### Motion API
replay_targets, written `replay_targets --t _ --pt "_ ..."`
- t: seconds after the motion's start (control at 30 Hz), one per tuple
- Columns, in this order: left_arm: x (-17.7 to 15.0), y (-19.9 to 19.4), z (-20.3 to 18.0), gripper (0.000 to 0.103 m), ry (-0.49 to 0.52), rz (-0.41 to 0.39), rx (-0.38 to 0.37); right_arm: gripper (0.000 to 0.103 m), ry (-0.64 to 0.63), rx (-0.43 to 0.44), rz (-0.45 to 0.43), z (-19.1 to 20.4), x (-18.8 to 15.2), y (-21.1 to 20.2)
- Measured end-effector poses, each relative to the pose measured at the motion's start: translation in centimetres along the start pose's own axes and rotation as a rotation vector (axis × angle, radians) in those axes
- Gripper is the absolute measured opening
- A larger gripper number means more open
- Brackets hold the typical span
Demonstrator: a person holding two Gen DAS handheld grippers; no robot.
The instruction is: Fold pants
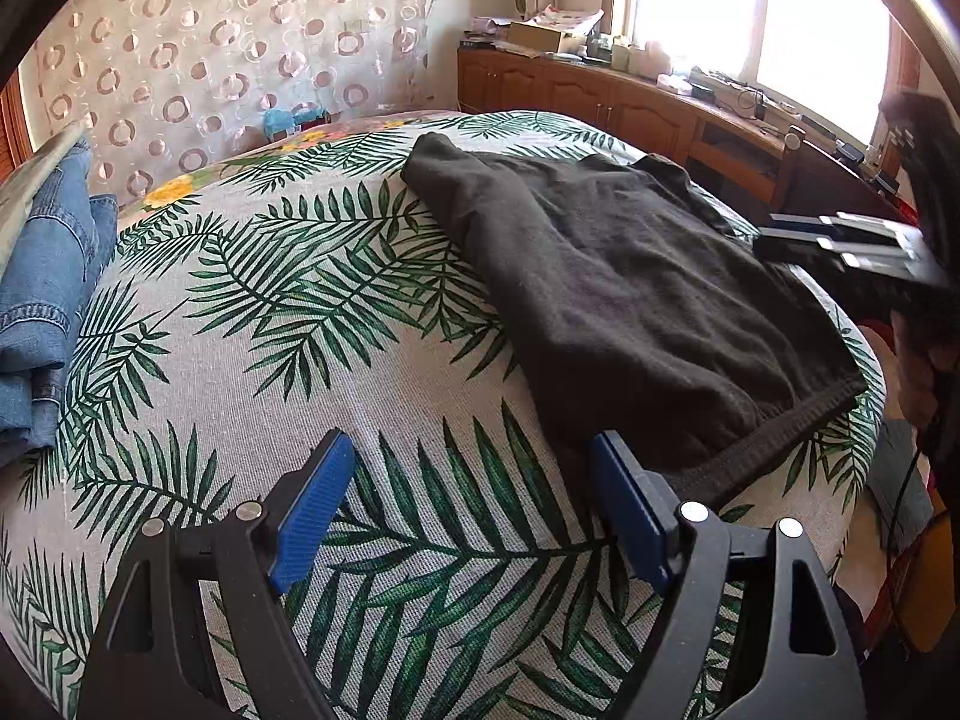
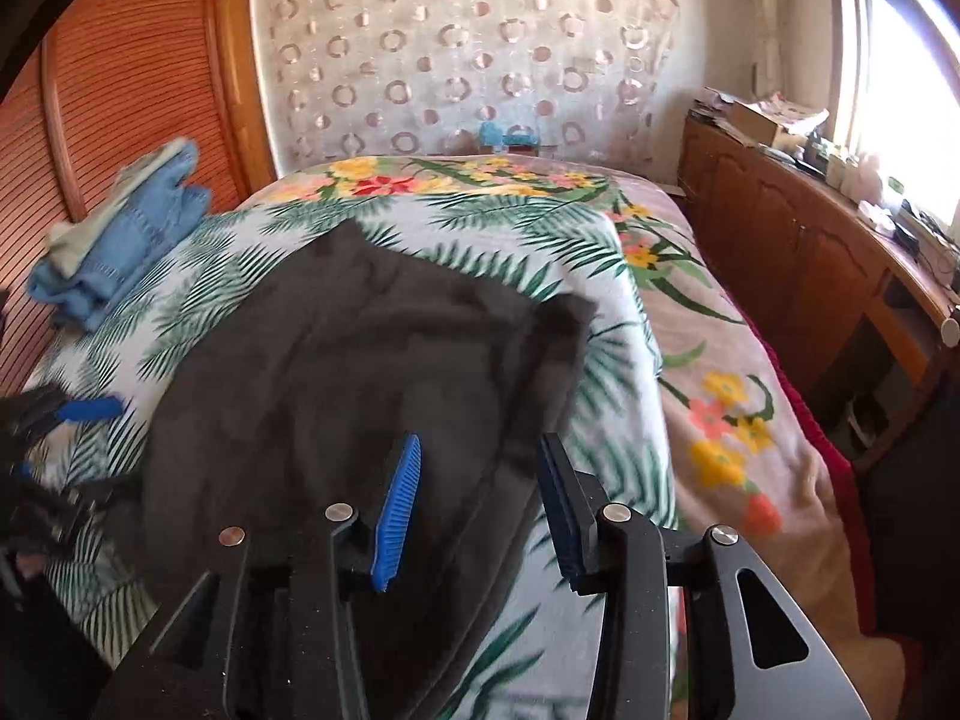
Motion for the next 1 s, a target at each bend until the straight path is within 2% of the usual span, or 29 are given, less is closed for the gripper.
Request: replay_targets --t 0.13,0.33,0.47,0.67,0.83,0.87,1.0 --pt "0.0 0.0 0.0 0.082 0.0 0.0 0.0 0.042 -0.026 0.014 0.007 1.2 -2.5 -2.0" --pt "0.0 0.0 0.0 0.082 0.0 0.0 0.0 0.044 -0.014 0.021 0.007 1.4 -4.3 -3.5" --pt "0.0 -0.1 0.0 0.082 -0.002 -0.001 0.001 0.054 -0.006 0.02 0.008 1.1 -5.3 -4.2" --pt "0.6 -1.5 -0.8 0.081 0.008 -0.041 -0.015 0.055 0.033 0.002 0.018 -0.1 -6.5 -4.6" --pt "1.4 -2.4 -3.2 0.071 0.023 -0.062 -0.087 0.055 0.063 -0.004 0.016 -1.1 -6.7 -5.0" --pt "1.4 -2.3 -3.7 0.066 0.028 -0.06 -0.101 0.055 0.068 -0.003 0.014 -1.2 -6.9 -5.3" --pt "0.7 -1.1 -4.6 0.064 0.02 -0.019 -0.125 0.055 0.075 0.007 0.01 -0.5 -7.5 -6.0"
Point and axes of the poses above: each gripper's, at about its wrist camera, not at the fingertips, and y roughly the way its jaws point, z to its left, x to its top, the point moved 10 cm from there along y, roughly the way its jaws point, and after that the axes turned 15 degrees about -x, right-handed, at the moved point
